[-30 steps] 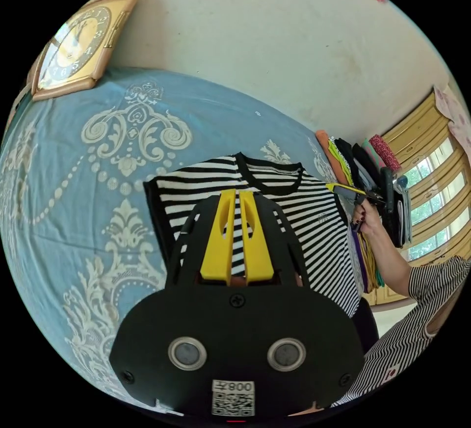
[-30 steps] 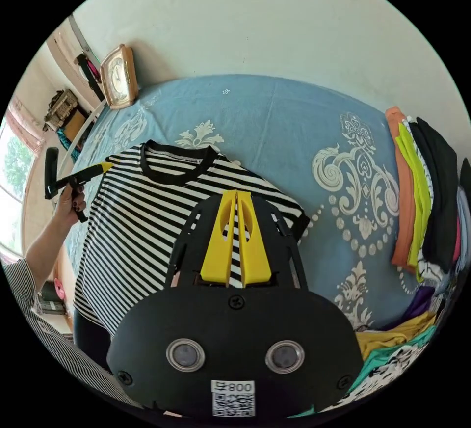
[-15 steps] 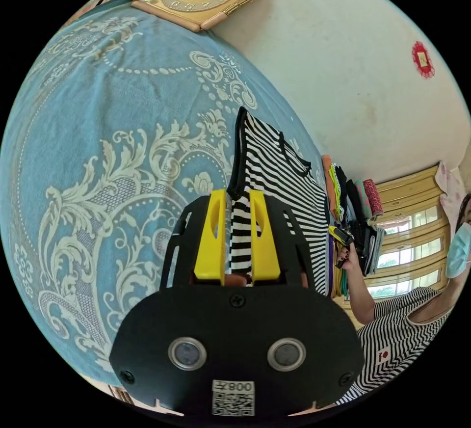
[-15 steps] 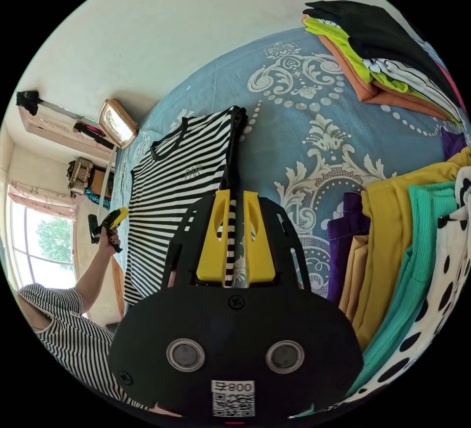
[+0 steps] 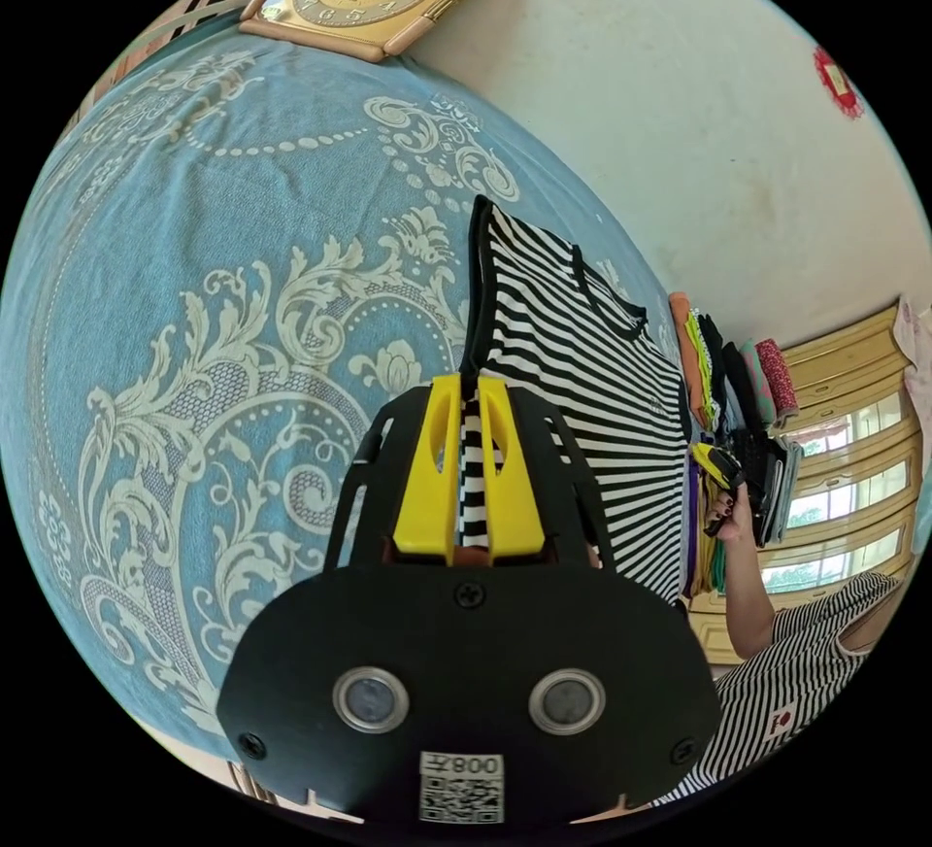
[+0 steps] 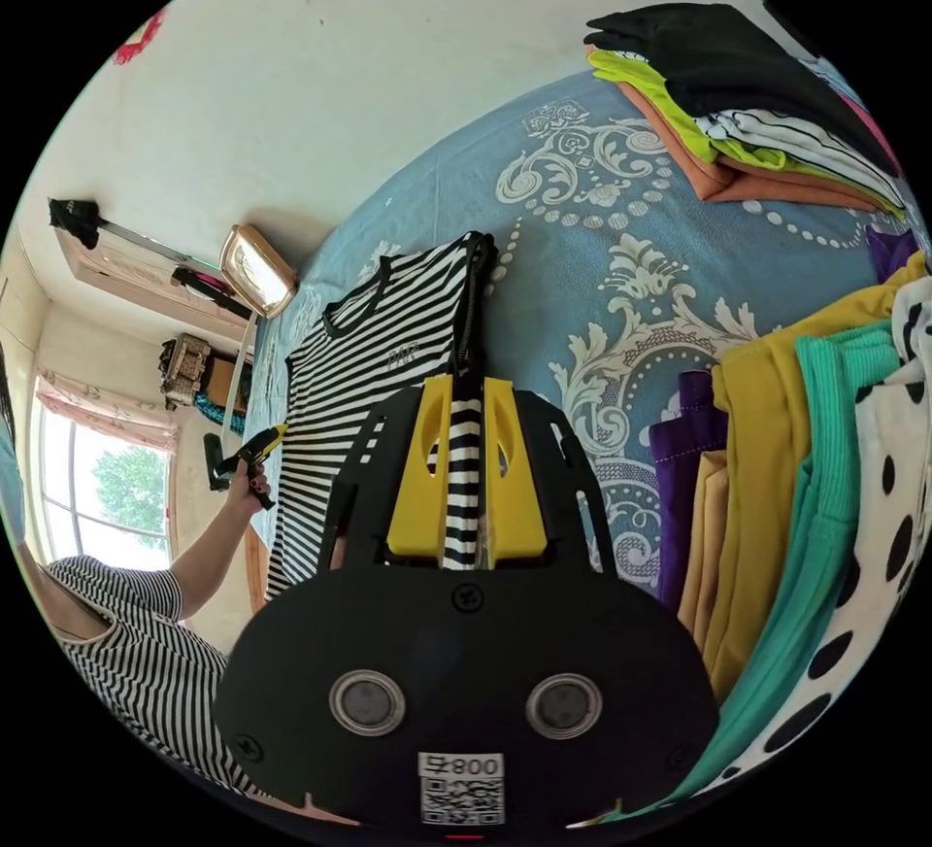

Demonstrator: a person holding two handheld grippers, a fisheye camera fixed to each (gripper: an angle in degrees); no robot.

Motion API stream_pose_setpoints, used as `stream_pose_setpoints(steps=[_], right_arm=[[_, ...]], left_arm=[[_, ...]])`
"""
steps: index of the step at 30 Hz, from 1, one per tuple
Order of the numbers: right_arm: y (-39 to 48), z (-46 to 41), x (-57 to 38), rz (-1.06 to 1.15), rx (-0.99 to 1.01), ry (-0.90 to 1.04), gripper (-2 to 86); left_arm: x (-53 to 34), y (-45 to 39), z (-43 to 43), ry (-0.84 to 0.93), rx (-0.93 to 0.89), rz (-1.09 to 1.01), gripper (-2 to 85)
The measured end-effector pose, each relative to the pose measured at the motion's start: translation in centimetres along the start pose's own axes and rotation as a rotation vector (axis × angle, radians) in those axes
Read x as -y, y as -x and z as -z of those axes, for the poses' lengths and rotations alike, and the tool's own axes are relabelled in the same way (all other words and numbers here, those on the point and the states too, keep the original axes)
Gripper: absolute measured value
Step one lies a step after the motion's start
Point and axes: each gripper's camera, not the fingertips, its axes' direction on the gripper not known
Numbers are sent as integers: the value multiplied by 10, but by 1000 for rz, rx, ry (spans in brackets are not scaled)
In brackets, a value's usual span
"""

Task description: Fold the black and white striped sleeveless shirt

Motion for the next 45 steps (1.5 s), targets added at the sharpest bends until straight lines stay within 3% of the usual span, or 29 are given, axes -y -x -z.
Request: stream_pose_setpoints(steps=[10,16,21,27,32,36,38,39,45], right_arm=[[0,-29,-7,31,-27,62,39],[19,7,-8,109,-76,43,15],[8,-14,-12,80,-165,142,11],[16,0,-26,32,-83,77,8],[54,26,-45,72,-187,-4,2],[98,12,-53,208,-268,29,0],[110,-22,-52,257,-376,140,0],[109,-29,-52,250,-407,159,0],[132,-23,-52,305,-419,181,1]], left_arm=[[-15,-3,28,8,-6,9,27],[-23,-18,73,-57,-2,-33,24],[-34,-14,73,23,56,-8,24],[-51,-28,109,-57,69,-12,27],[-68,-55,141,-131,73,-76,23],[-75,-84,125,1,128,-178,9],[-78,-84,109,91,164,-188,6],[-83,-81,117,23,136,-153,4],[-107,-75,156,18,37,-40,2]])
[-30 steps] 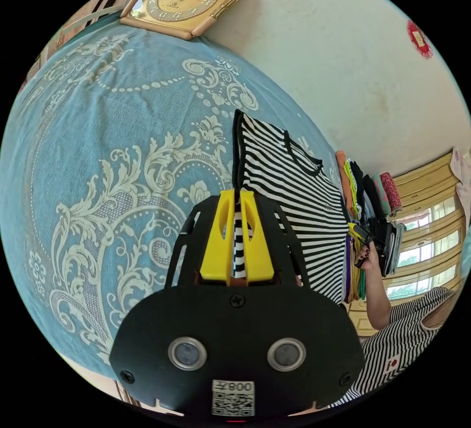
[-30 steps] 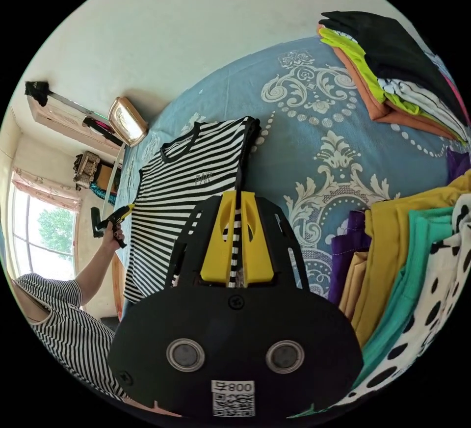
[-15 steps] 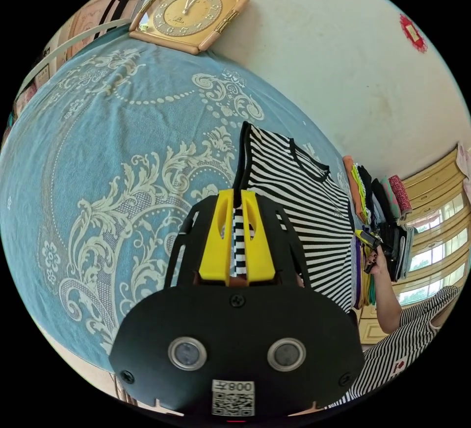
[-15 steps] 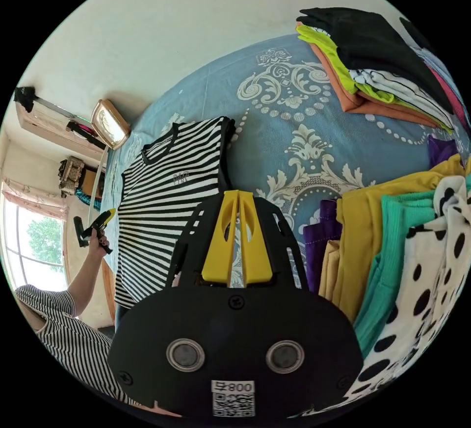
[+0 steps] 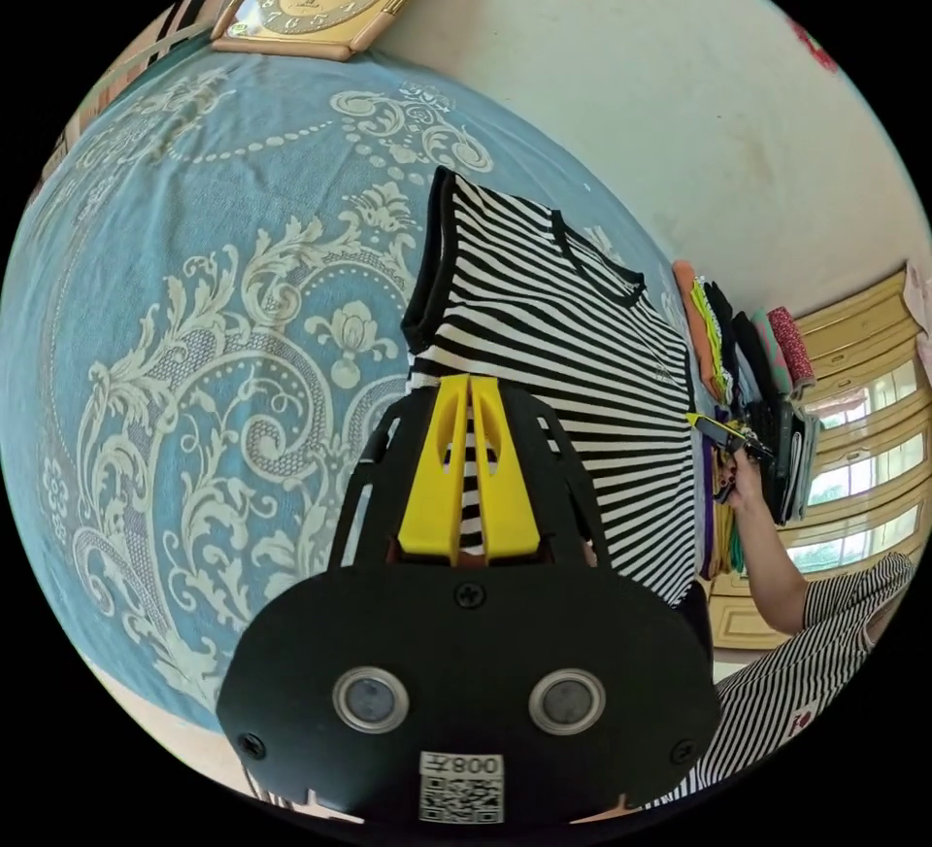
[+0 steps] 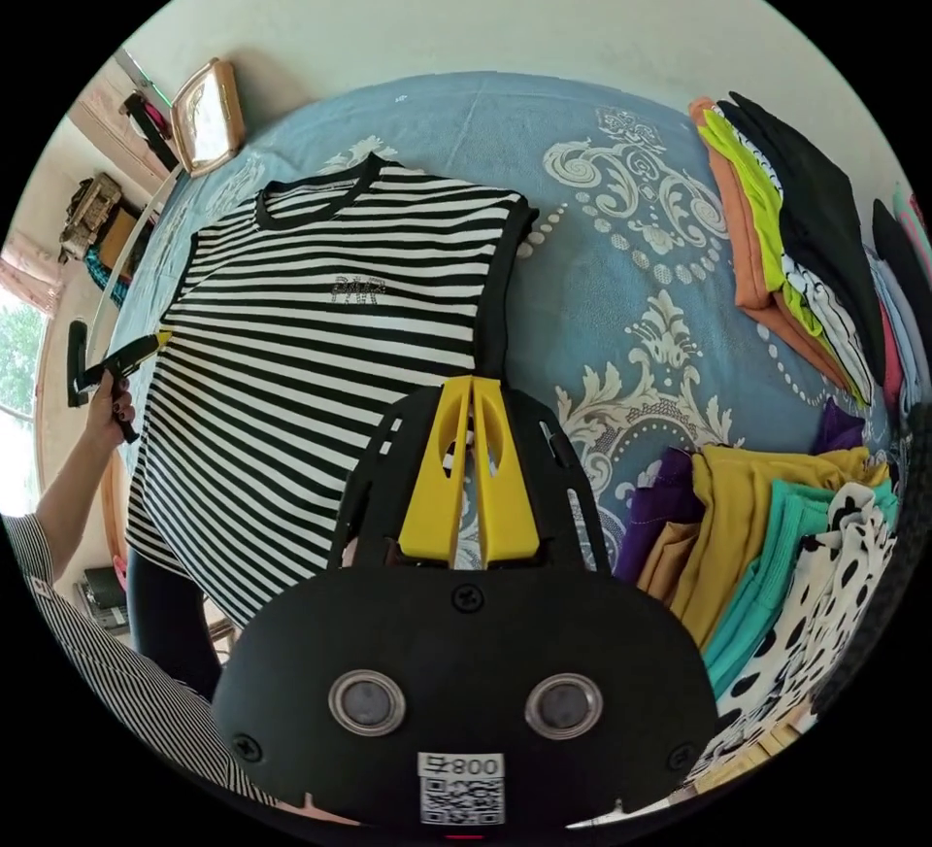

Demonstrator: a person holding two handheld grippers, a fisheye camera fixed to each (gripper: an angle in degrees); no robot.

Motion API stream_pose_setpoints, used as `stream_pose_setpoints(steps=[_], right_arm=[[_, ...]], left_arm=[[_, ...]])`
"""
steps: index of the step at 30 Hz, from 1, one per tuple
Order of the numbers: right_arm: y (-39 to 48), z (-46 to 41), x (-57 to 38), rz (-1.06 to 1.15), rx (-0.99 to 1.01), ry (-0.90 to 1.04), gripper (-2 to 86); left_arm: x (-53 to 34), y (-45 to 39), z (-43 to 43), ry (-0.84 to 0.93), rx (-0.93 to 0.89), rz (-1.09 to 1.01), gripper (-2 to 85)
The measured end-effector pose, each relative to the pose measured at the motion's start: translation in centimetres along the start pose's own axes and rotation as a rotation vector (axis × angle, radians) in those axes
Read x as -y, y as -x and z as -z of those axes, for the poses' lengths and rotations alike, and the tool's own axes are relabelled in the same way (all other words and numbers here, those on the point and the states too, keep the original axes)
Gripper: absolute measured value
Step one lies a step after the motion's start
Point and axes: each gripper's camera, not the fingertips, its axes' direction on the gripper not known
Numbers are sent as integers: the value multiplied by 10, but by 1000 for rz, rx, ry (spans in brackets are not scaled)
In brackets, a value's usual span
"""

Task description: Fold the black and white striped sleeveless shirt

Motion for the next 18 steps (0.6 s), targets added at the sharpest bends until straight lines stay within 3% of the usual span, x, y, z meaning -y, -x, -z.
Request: stream_pose_setpoints(steps=[4,10,16,18], right_arm=[[11,38,-17,-4,-31,-21,0],[32,86,-105,28,-50,55,1],[43,53,-187,-27,-14,251,2],[37,54,-197,-77,7,187,2]], left_arm=[[-39,-5,41,-42,-91,13,2],[-123,-18,106,17,75,-16,2],[-182,-2,122,118,116,97,4],[-192,4,127,131,78,148,5]])
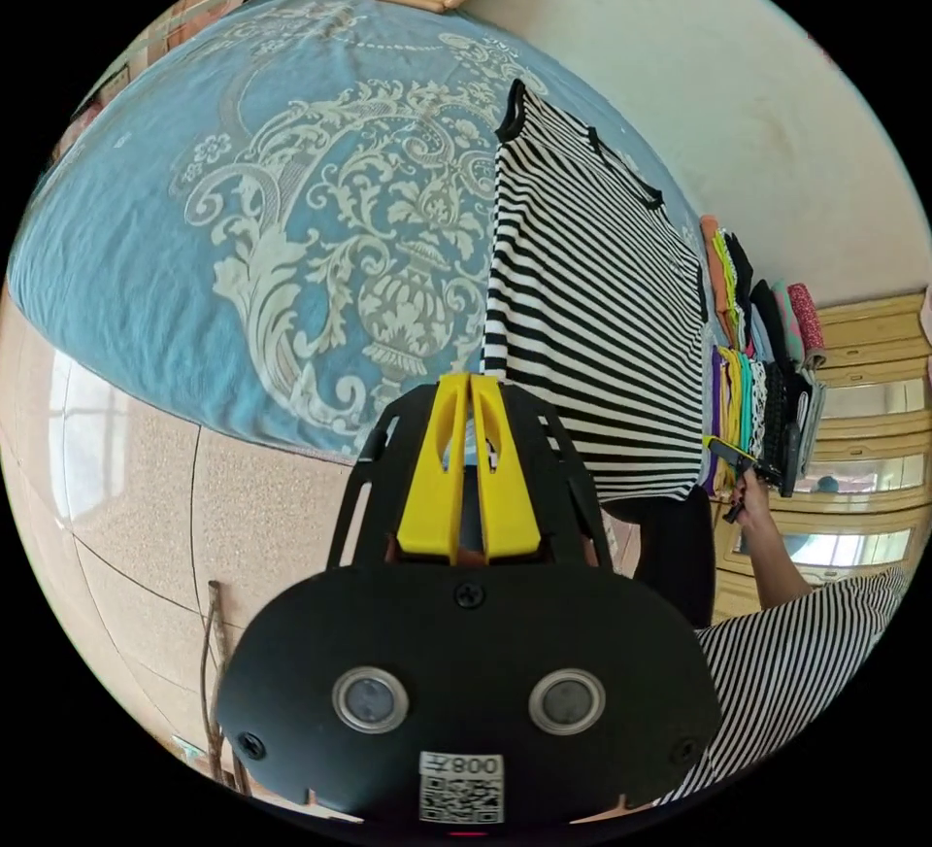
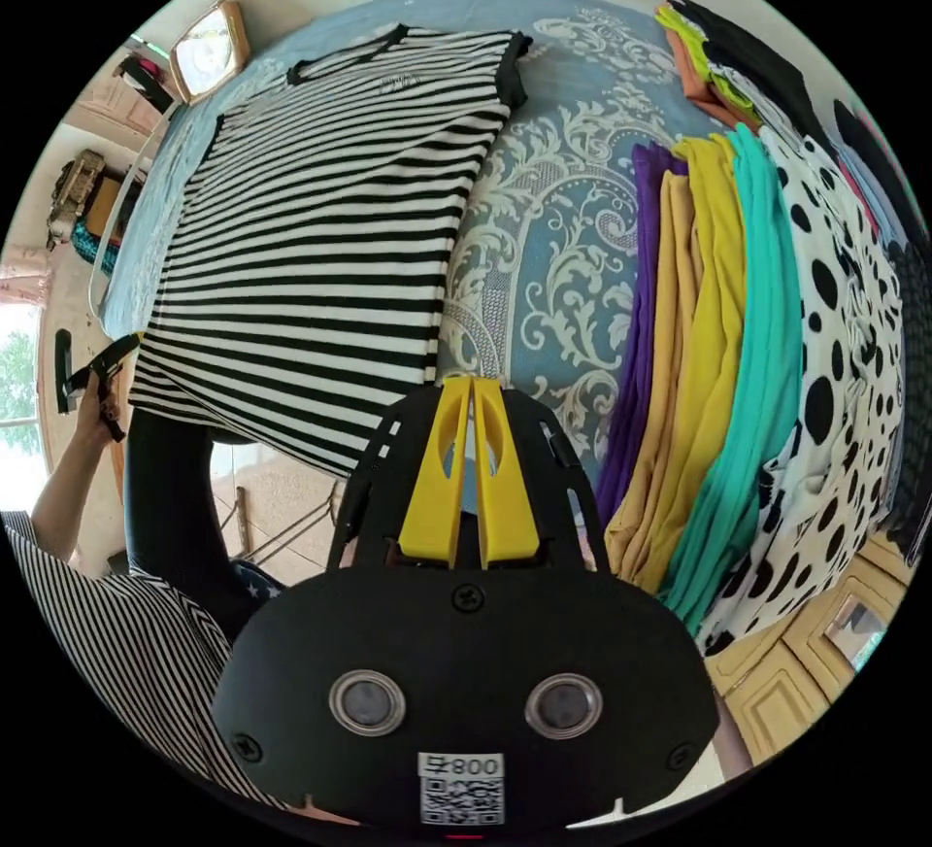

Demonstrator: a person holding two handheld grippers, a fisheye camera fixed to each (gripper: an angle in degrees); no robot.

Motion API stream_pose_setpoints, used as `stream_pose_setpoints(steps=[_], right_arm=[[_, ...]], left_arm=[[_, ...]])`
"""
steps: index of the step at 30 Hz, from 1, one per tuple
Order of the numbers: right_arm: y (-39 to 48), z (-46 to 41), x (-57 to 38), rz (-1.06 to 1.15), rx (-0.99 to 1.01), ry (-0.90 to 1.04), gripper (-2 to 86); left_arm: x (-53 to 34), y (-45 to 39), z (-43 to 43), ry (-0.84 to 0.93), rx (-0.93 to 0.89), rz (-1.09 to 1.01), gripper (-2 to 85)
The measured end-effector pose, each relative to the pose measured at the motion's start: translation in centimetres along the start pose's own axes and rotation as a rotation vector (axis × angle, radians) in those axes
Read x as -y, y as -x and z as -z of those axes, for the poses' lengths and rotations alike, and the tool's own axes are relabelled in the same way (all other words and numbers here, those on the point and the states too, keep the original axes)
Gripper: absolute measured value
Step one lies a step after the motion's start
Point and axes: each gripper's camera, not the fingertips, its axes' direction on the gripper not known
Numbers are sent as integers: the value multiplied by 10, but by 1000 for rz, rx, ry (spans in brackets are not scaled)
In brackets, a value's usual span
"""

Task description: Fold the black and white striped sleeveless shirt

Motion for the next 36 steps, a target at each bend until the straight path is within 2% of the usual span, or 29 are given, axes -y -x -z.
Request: stream_pose_setpoints(steps=[4,9,20,30,36], right_arm=[[-11,6,-6,-32,64,48,2],[-18,28,-45,-40,117,-17,4],[-42,13,-122,-104,316,23,44],[-57,-5,-143,-147,313,59,68],[-52,-28,-141,-133,211,130,68]], left_arm=[[-14,6,27,-32,-72,41,12],[-50,19,62,-14,-134,31,52],[-100,44,66,76,-354,93,109],[-108,39,89,106,-329,58,106],[-116,34,106,121,-288,38,96]])
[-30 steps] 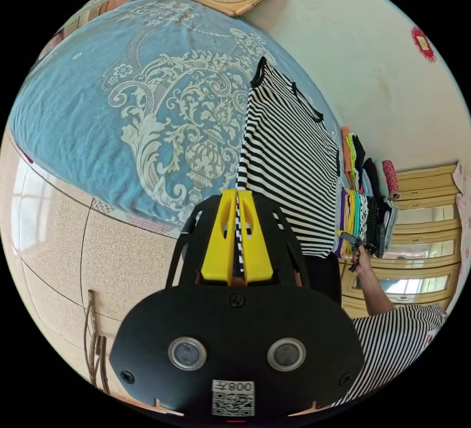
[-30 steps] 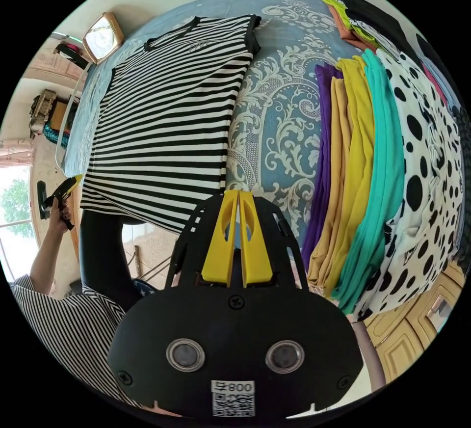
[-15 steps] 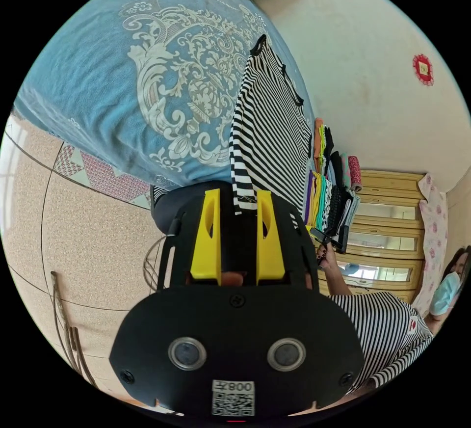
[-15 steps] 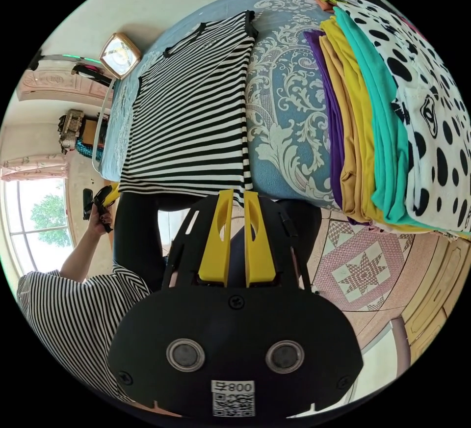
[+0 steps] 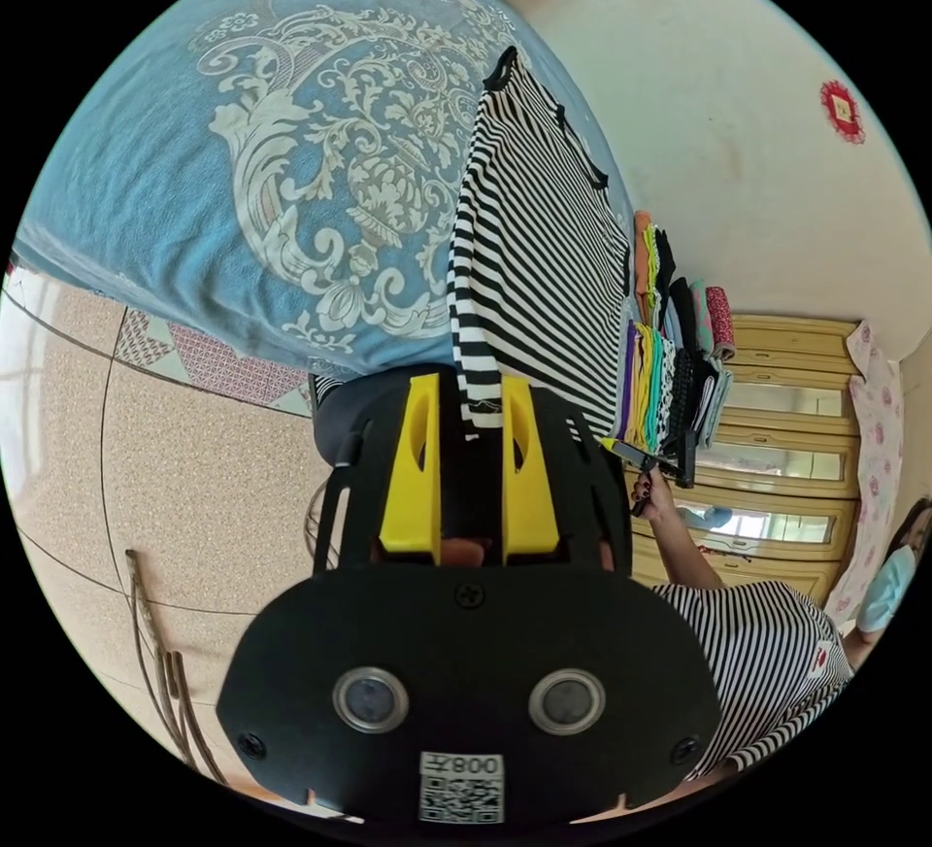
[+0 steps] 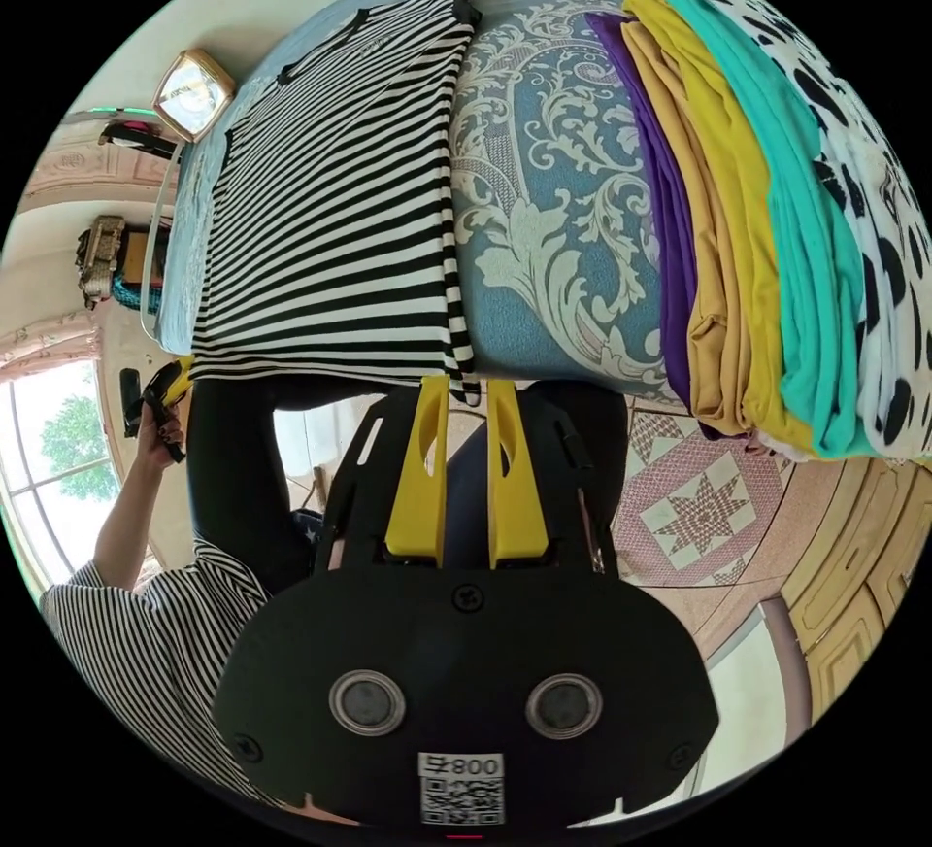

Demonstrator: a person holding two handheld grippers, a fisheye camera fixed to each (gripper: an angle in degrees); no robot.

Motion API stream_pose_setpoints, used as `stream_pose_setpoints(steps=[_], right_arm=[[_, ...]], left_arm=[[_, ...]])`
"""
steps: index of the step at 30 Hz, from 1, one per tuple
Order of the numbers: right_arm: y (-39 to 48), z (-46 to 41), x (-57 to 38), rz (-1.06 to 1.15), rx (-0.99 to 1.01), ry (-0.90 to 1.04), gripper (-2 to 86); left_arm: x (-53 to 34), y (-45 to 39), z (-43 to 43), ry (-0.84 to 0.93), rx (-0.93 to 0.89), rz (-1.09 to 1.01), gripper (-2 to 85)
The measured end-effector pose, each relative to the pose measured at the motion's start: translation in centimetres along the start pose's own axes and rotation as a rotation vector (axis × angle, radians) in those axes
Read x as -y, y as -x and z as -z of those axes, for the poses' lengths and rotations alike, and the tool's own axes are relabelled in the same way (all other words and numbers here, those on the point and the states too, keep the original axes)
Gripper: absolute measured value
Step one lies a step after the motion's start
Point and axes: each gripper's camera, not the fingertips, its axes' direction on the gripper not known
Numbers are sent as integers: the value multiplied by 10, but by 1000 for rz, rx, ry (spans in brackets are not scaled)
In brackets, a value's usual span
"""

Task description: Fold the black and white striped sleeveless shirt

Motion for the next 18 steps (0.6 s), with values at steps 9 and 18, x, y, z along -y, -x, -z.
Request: stream_pose_setpoints(steps=[9,18], right_arm=[[-9,-10,-1,25,-44,46,54],[-30,5,-27,83,29,17,15]], left_arm=[[-18,-6,22,-8,31,25,56],[-42,-21,57,-48,-46,-26,29]])
